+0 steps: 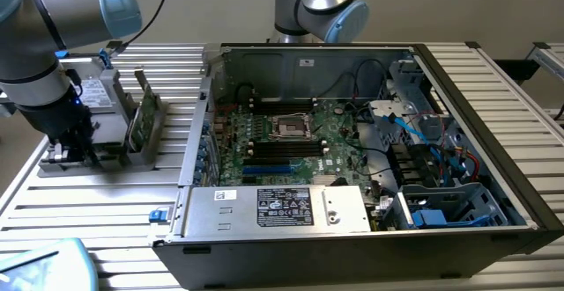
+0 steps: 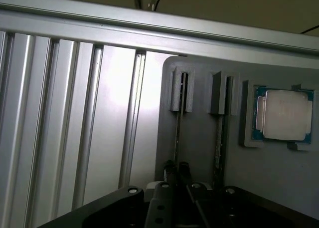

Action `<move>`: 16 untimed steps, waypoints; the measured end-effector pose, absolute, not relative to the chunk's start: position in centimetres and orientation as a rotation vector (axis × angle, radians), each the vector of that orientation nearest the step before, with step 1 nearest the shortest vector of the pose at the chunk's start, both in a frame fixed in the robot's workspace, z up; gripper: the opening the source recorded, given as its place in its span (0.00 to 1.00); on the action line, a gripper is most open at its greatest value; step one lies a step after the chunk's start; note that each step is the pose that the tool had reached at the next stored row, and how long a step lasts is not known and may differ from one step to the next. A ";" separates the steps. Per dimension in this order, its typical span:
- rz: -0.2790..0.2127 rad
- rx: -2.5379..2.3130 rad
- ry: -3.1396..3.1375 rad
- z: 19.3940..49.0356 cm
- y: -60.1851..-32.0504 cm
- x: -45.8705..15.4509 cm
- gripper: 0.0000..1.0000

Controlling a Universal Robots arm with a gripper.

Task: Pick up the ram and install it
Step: 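Pick up the ram and move it above insertion slot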

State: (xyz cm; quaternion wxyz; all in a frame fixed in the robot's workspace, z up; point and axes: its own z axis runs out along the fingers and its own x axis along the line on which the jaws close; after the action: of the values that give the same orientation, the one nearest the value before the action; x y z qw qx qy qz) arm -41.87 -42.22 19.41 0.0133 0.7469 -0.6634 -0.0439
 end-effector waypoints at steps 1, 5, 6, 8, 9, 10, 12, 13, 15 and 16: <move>-0.137 2.327 -2.066 19.4 -42.2 -41.9 0.14; -0.137 2.327 -2.066 19.4 -42.2 -41.9 0.14; -0.137 2.327 -2.067 19.4 -42.2 -41.9 0.14; -0.137 2.327 -2.067 19.4 -42.2 -41.9 0.14; -0.137 2.327 -2.067 19.4 -42.2 -41.9 0.14; -0.137 2.327 -2.067 19.4 -42.2 -41.9 0.14; -0.137 2.327 -2.067 19.4 -42.2 -41.9 0.14; -0.137 2.327 -2.067 19.4 -42.2 -41.9 0.14; -0.137 2.327 -2.067 19.4 -42.2 -41.9 0.14; -0.137 2.327 -2.067 19.4 -42.2 -41.9 0.14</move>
State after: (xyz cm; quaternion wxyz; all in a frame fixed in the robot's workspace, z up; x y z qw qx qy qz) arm -41.87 -42.22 19.40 0.0134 0.7469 -0.6634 -0.0440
